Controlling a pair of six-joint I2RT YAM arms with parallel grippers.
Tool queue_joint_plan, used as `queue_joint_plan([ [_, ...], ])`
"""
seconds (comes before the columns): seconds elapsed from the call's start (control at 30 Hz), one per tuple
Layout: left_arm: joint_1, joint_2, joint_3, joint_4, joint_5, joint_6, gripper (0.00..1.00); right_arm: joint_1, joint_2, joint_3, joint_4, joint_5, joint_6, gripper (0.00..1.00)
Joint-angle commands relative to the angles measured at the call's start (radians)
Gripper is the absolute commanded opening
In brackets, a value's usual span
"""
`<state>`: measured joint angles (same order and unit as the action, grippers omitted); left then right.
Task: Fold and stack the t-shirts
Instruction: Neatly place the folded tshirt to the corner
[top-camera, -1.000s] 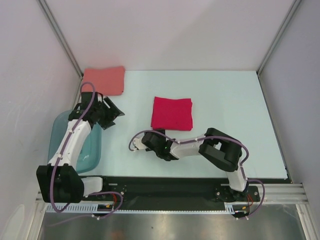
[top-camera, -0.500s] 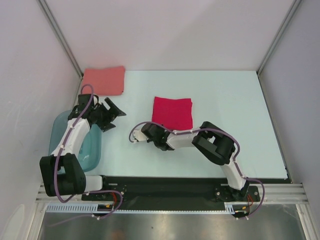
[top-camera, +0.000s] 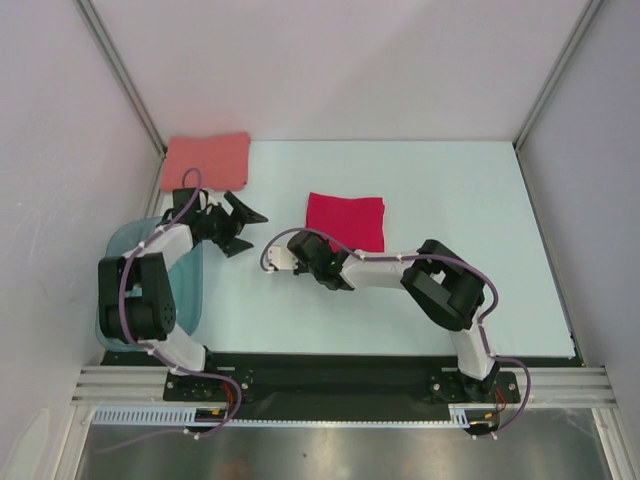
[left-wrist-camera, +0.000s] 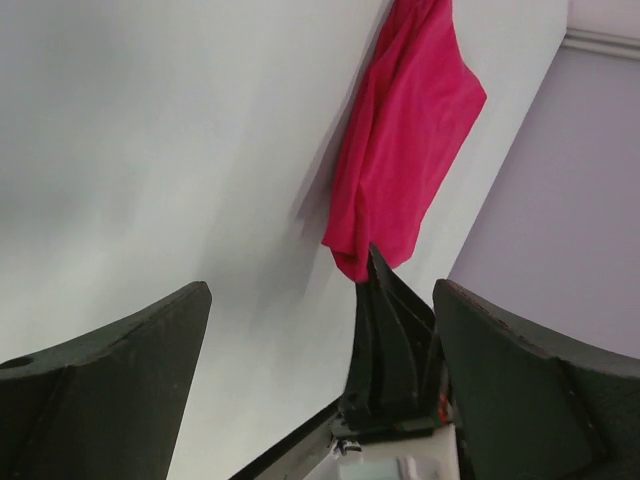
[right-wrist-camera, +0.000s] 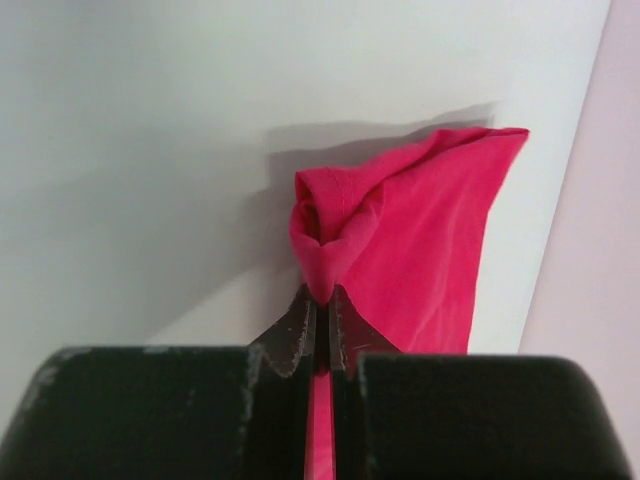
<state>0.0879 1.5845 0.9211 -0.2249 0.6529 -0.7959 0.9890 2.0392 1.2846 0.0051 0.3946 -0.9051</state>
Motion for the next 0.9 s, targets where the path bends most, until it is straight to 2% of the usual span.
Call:
queue_joint_plan([
  [0.0, -0.037, 0.089, 0.076, 0.113, 0.103, -0.045, 1.00, -0.022, -0.086, -0.014, 0.013, -0.051, 0.020, 0.00],
  [0.23, -0.172, 0.198, 0.117, 0.289, 0.039, -0.169, 1.00, -0.052, -0.157, -0.051, 0.030, -0.100, 0.048, 0.00],
  [0.37, -0.269, 0.265, 0.198, 0.303, -0.036, -0.207, 1.00, -0.072, -0.192, -0.073, 0.035, -0.149, 0.080, 0.00],
  [0.47, -0.310, 0.342, 0.235, 0.318, -0.032, -0.248, 1.00, -0.088, -0.206, -0.087, 0.042, -0.169, 0.091, 0.00],
  [0.63, -0.338, 0.390, 0.266, 0.329, -0.093, -0.272, 1.00, -0.113, -0.249, -0.117, 0.052, -0.197, 0.097, 0.00],
  [0.87, -0.358, 0.473, 0.301, 0.329, -0.087, -0.307, 1.00, -0.147, -0.290, -0.130, 0.079, -0.235, 0.118, 0.00],
])
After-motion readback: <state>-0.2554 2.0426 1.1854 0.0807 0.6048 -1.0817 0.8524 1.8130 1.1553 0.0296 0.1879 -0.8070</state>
